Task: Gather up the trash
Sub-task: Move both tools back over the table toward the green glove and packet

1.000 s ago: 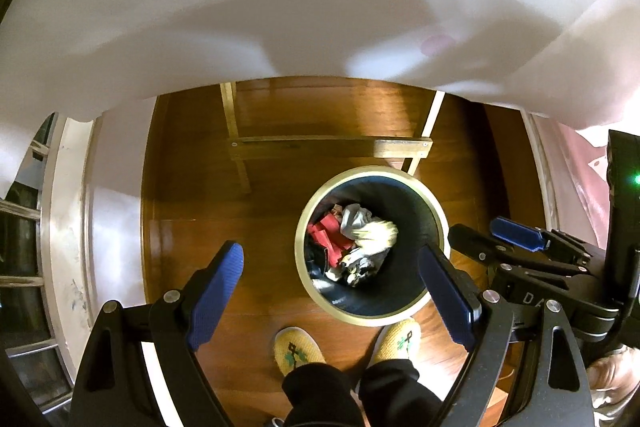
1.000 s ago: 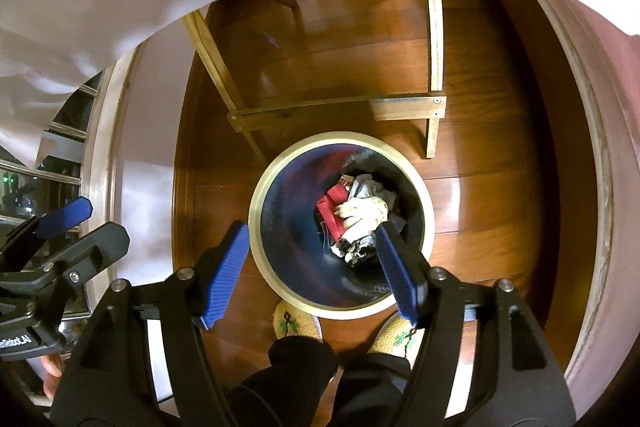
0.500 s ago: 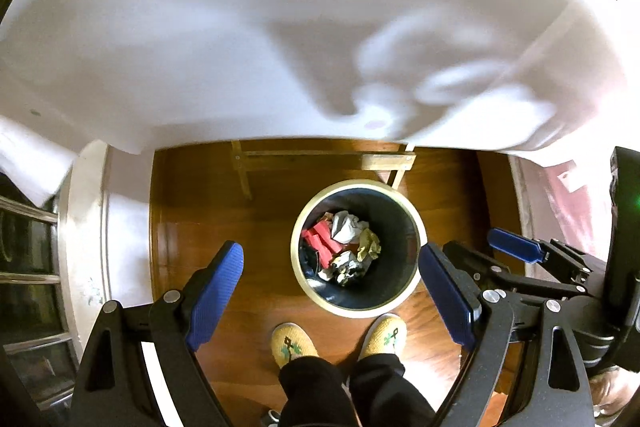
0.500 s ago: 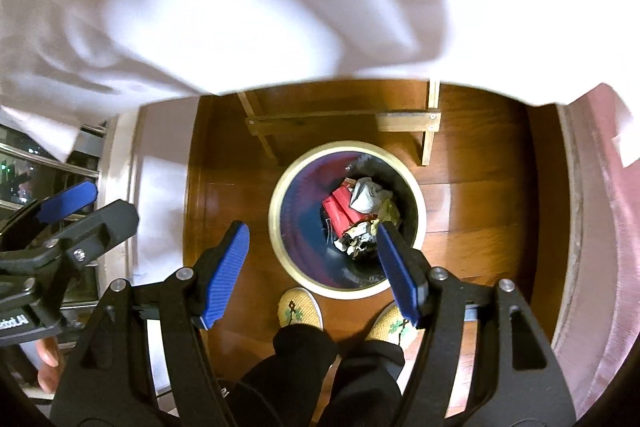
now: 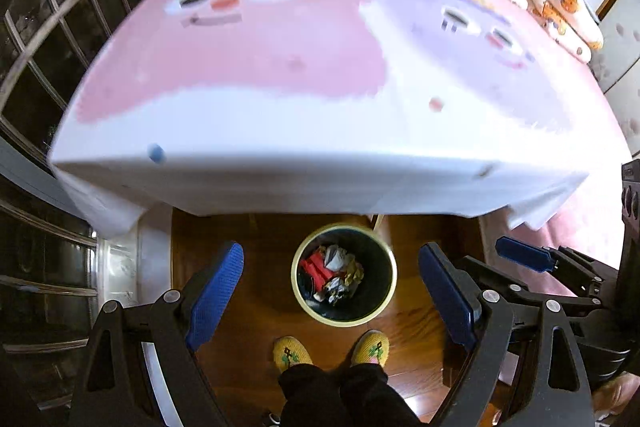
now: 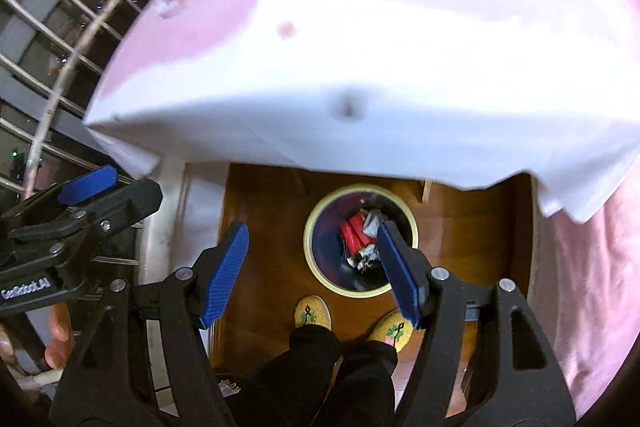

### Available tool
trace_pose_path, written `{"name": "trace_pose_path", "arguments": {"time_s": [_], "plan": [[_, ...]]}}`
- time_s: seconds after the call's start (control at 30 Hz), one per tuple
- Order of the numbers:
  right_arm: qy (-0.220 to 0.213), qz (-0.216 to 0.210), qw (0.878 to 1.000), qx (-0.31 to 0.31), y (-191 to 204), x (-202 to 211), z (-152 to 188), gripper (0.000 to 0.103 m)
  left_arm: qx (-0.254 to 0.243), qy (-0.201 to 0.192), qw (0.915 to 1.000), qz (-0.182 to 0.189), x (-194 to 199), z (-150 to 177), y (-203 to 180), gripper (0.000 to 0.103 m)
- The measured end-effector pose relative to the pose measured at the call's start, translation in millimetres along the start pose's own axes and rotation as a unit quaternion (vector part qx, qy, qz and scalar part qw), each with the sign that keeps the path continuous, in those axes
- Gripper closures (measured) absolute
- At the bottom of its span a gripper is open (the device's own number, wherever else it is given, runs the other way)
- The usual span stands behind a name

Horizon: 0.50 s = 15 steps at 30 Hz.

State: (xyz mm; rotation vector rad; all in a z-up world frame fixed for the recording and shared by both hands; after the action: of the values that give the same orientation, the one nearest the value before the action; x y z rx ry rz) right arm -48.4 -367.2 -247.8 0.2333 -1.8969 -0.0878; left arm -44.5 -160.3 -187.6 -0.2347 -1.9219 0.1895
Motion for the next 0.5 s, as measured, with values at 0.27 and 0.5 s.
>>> {"name": "trace_pose_path", "arguments": {"time_s": [0.27,0.5], "plan": [[-0.074,-0.004,0.996,0.056,26.6,103.9,-37.5,0.036,0.016,-0.044,0.9989,-0.011,89.0,-29.2,-15.8,0.013],[-0.145,-0.004,0.982,0.119,50.8,176.2,-73.5,0.036,0.03,-0.096,0.9945,-0.03,151.9,-58.9,-29.2,0.013]]}}
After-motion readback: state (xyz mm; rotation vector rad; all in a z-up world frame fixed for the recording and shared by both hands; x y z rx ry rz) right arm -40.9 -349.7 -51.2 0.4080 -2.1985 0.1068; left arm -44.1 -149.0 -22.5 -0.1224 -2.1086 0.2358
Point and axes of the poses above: each gripper's, at about its wrist camera, not at the fingertips, and x roughly against the way its jaws point, y to its left, z to its underside, the point moved 1 cm from there along -x, roughly the way its jaws point, and after that the axes turned 6 degrees about z, right-handed, at the moved point
